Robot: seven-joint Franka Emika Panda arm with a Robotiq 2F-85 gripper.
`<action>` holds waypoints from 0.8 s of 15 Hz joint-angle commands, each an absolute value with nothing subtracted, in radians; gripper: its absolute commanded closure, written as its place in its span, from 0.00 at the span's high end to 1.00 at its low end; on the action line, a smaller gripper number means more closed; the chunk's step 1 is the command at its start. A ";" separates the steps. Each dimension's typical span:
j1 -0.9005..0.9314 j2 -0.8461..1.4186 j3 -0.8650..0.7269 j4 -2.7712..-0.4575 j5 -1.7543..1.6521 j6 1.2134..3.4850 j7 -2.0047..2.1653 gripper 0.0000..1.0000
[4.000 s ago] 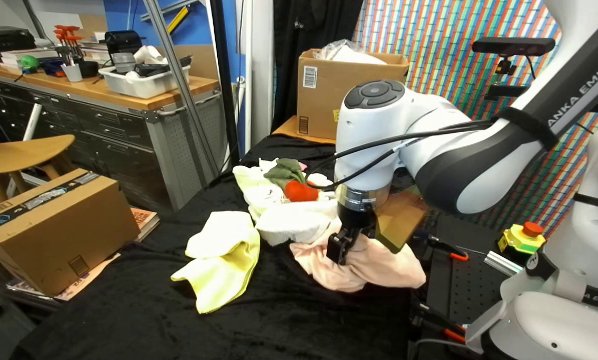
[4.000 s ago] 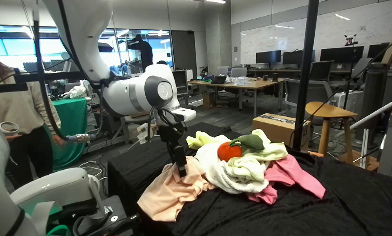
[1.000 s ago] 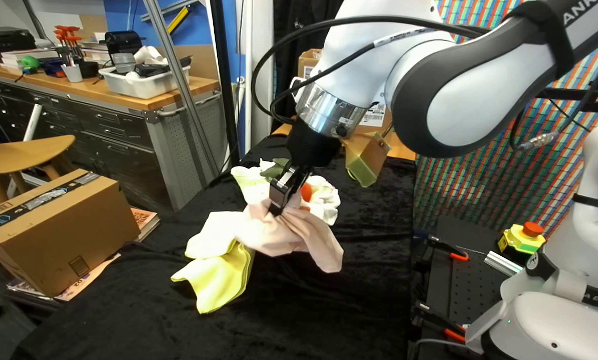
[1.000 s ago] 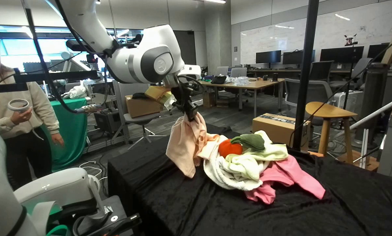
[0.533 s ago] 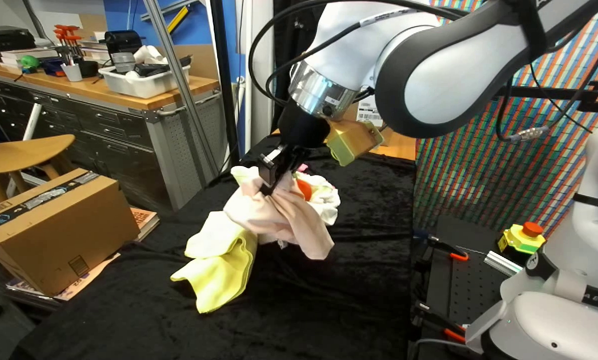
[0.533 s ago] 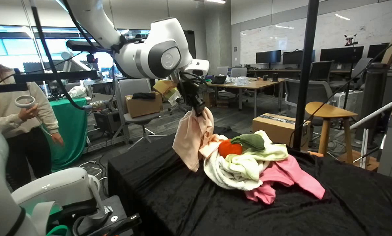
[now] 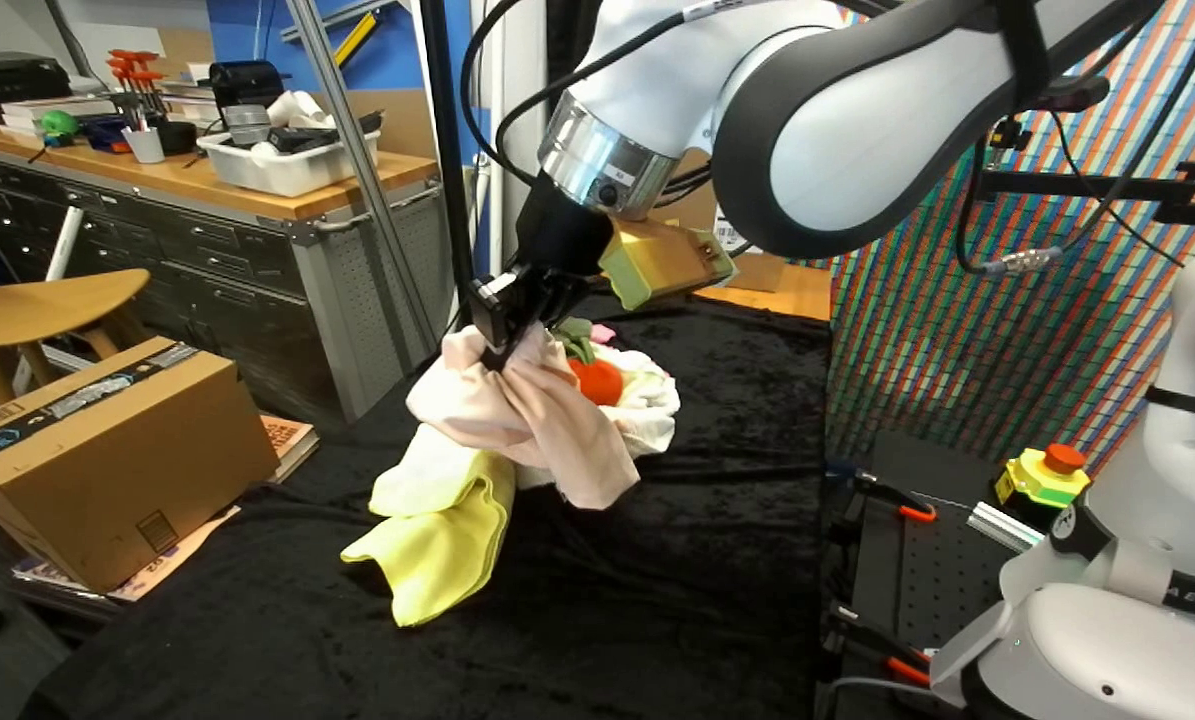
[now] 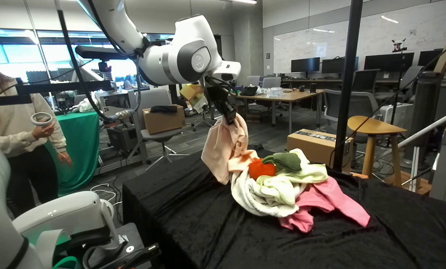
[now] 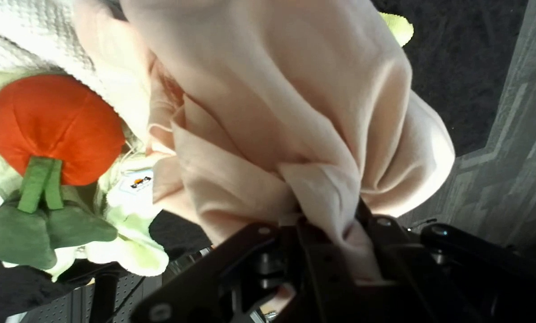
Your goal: Put all the objects in the center of the table
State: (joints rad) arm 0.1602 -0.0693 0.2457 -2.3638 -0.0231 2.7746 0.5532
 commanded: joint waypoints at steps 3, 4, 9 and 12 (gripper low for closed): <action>0.158 0.034 0.263 -2.252 -0.143 2.734 0.732 0.05; 0.161 0.049 0.260 -2.238 -0.155 2.725 0.754 0.05; 0.196 0.110 0.199 -2.156 -0.286 2.602 0.981 0.05; 0.208 0.142 0.172 -2.122 -0.281 2.548 1.031 0.05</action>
